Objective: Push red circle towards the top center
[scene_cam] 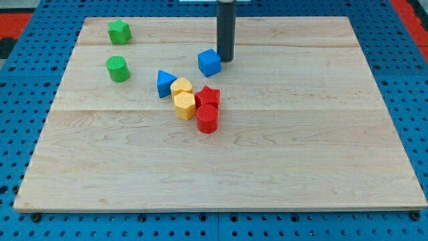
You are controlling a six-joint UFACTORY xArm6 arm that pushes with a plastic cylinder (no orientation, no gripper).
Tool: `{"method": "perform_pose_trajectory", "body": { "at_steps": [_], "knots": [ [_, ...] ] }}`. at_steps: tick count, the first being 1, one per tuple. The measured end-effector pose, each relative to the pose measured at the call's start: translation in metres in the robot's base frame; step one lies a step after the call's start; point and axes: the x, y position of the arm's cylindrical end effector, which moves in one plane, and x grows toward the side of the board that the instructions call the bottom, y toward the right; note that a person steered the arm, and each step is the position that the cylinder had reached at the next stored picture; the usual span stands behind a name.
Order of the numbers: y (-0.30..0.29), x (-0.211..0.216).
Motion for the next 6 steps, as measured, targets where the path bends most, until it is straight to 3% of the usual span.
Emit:
{"method": "perform_pose_trajectory", "body": {
  "at_steps": [1,2,3,4,5,6],
  "knots": [
    [-0.001,0.015],
    [0.095,0.068],
    [0.092,0.180],
    [-0.008,0.162],
    [-0.064,0.135],
    [-0.047,0.110]
  ]
}}
